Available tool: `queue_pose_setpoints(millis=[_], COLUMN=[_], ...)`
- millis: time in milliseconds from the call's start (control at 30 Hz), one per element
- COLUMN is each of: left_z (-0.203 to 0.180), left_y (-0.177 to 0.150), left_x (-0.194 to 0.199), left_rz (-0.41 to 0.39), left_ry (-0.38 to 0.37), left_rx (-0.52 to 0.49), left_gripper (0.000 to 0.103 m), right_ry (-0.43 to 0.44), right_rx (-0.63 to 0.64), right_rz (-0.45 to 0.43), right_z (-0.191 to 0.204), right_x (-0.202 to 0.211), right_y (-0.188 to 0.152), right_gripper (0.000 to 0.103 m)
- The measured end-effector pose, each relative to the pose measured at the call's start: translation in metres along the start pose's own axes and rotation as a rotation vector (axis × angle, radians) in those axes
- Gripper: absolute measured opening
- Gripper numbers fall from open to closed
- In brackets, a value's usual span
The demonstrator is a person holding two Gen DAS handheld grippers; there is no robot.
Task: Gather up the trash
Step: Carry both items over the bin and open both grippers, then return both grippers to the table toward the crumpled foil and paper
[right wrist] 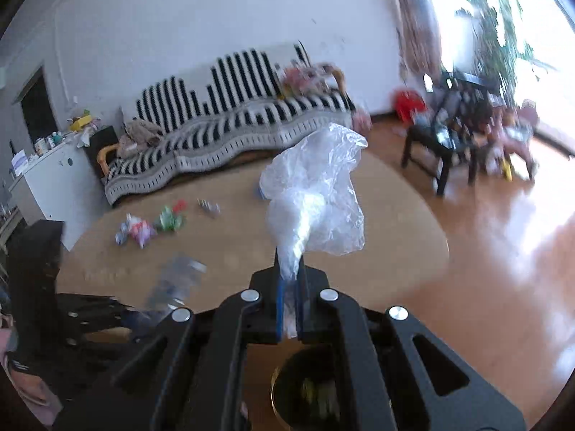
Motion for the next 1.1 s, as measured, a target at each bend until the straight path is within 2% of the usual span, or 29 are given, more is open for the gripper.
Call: queue_pose_setpoints(millis=[100, 167, 267, 400, 600, 1100], left_z=[-0.011, -0.011, -0.004, 0.013, 0.023, 0.017], left_y=[-0.020, -0.036, -0.054, -0.074, -0.072, -0.074], left_x=[-0.042, -0.080, -0.119, -0.152, -0.163, -0.159], left_rz=[0.089, 0.158, 0.219, 0.278, 0.271, 0.264], left_ry=[-0.037, -0.074, -0.098, -0.095, -0.082, -0.095], left_rx=[-0.004, 0.031, 0.076, 0.128, 0.155, 0.160], left_gripper=[0.027, 0.027, 0.027, 0.027, 0.026, 0.027], right_ry=[-0.014, -0.014, -0.018, -0.010, -0.001, -0.017], right_rx=[-0.066, -0.120, -0.172, -0.231, -0.239, -0.253], right_rz=[0.098, 0.187, 0.290, 0.379, 0.430, 0.439], right_z=[-0.029, -0.044, -0.051, -0.055, -0.058, -0.060], right_x=[-0.016, -0.037, -0.067, -0.091, -0.111, -0.119], right_y=[-0.049, -0.085, -0.127, -0.160, -0.168, -0.161], right_gripper=[0.005, 0.005, 0.005, 0.005, 0.005, 0.005])
Point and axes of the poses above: each gripper's, at about its wrist camera, not at the fingertips, and x roughly against the way its jaws point, z to its left, y to its top, the point moved 2 cm from there along -x, roughly the way its jaws point, and after that the axes turned 13 degrees about -y, right-handed, at the moved point
